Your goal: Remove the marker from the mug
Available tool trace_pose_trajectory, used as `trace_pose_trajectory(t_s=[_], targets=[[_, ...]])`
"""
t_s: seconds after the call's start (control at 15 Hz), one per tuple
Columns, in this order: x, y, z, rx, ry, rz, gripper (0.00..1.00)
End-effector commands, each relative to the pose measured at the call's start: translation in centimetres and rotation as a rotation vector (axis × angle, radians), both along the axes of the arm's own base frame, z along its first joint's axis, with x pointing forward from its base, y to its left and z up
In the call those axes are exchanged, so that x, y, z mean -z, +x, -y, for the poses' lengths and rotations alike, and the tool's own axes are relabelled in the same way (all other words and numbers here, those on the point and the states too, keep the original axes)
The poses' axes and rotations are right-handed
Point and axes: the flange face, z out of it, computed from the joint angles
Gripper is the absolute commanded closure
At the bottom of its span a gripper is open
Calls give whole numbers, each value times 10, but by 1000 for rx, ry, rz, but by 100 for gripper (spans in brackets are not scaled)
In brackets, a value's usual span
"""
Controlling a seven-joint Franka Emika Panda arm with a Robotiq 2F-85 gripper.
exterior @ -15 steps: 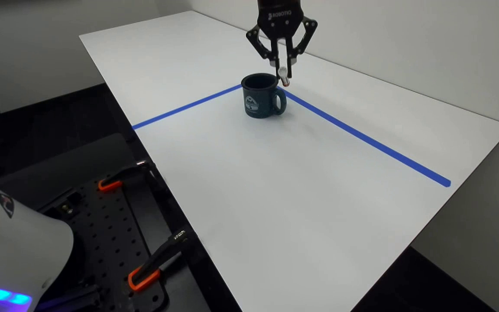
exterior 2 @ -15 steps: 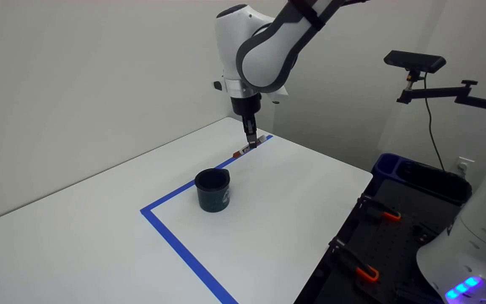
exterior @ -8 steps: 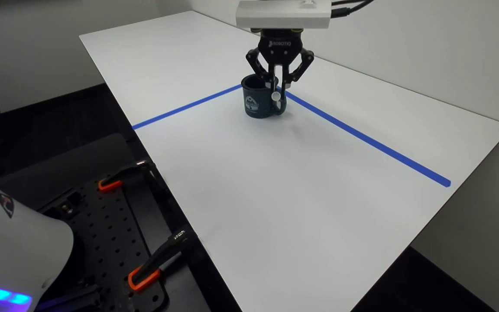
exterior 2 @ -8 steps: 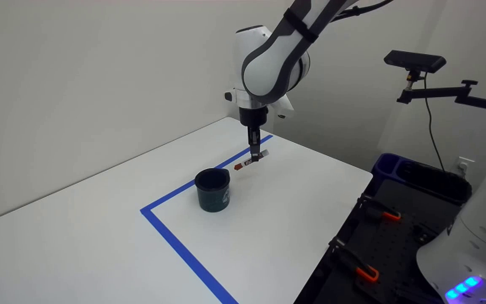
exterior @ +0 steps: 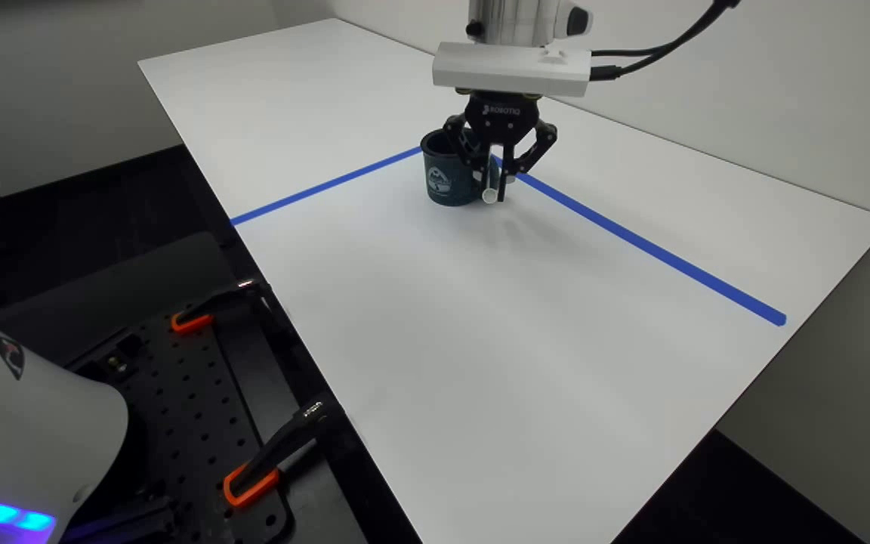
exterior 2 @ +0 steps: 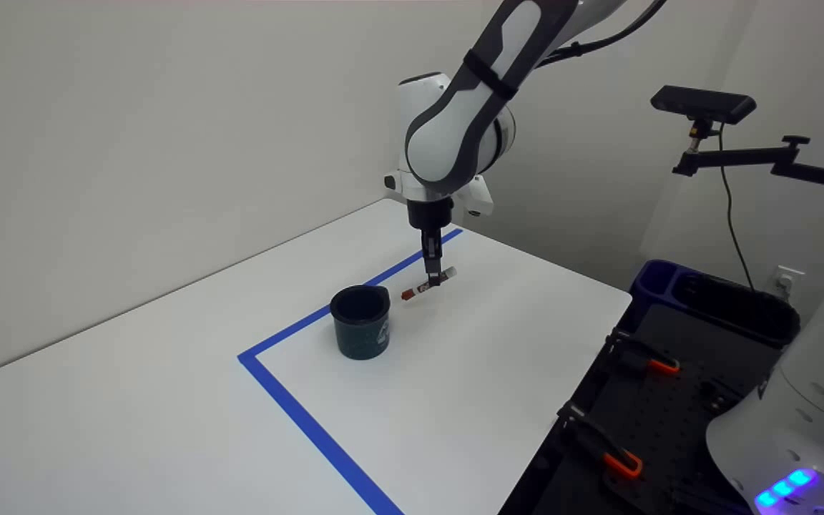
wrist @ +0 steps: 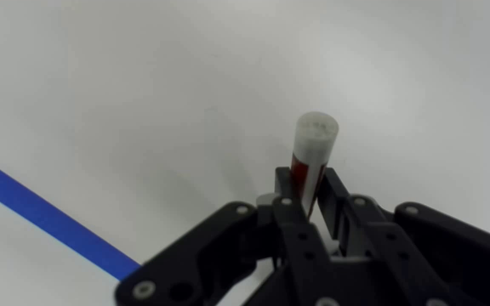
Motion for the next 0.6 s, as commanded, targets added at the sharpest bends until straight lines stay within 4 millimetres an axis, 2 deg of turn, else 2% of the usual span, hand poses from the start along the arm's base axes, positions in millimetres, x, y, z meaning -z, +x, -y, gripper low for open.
trace_pose_trajectory(t_s=[0.0, 0.27, 0.53], targets=[[13, 17, 3, 2, 4, -7, 95], [31, 29, 2, 5, -7, -24, 95], [53, 31, 1, -10, -48, -47, 95]])
